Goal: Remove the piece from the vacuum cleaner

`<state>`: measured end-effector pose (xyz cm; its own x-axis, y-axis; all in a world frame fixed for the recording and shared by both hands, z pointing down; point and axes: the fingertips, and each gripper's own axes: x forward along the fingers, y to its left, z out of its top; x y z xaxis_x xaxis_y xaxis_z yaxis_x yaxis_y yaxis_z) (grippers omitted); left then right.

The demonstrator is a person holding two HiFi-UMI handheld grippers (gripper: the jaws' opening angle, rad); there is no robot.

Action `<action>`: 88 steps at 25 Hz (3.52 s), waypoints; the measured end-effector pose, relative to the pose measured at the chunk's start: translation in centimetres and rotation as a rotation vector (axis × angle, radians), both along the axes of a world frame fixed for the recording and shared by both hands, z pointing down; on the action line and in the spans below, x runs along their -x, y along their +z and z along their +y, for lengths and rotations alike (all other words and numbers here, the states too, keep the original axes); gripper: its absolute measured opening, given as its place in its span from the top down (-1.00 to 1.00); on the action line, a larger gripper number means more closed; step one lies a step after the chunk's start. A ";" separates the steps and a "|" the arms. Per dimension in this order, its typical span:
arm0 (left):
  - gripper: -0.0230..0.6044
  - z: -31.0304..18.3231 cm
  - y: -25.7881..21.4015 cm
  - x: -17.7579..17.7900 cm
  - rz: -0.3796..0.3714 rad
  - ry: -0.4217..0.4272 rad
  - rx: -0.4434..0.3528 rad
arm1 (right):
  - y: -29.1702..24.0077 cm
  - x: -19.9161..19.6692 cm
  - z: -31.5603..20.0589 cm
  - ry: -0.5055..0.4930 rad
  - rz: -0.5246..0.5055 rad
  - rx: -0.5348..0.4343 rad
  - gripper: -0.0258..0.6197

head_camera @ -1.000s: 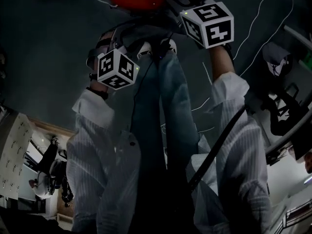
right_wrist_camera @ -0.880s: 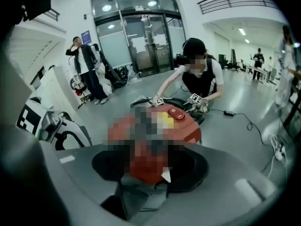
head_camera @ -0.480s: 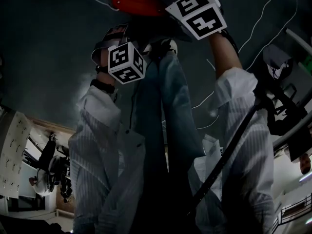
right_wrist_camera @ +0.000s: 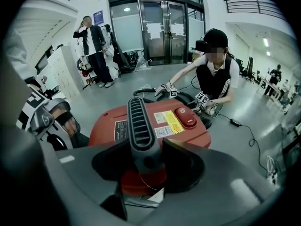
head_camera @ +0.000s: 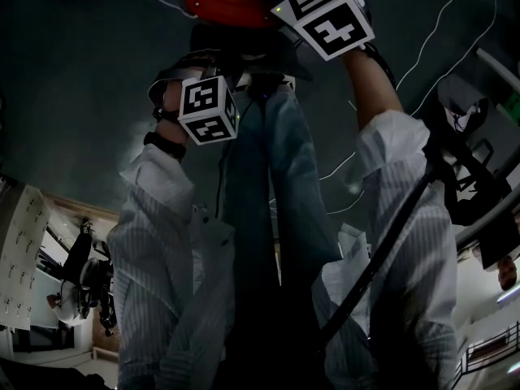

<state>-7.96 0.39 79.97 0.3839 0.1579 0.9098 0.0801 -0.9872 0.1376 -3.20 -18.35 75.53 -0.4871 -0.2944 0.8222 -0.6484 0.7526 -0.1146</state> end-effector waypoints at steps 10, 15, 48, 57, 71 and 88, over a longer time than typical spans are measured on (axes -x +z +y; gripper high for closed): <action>0.79 1.6 -0.9 0.6 -0.012 -0.044 0.056 | -0.8 -0.2 -0.6 0.023 0.000 -0.006 0.34; 0.79 2.5 -0.6 0.9 -0.023 -0.082 0.077 | -0.4 0.0 -0.1 0.003 -0.004 -0.002 0.34; 0.84 0.7 -22.1 -0.2 0.098 -0.441 0.085 | -28.3 -3.8 4.7 0.230 -0.196 -0.353 0.92; 0.84 0.4 -43.9 -2.6 0.228 -0.630 -0.102 | -51.1 -7.5 10.9 0.409 -0.370 -0.499 0.92; 0.84 -1.1 -55.1 -3.5 0.350 -0.739 -0.266 | -58.8 -5.4 16.2 0.303 -0.447 -0.524 0.92; 0.84 -1.4 -55.5 -3.3 0.350 -0.719 -0.280 | -58.9 -4.4 16.2 0.285 -0.464 -0.512 0.92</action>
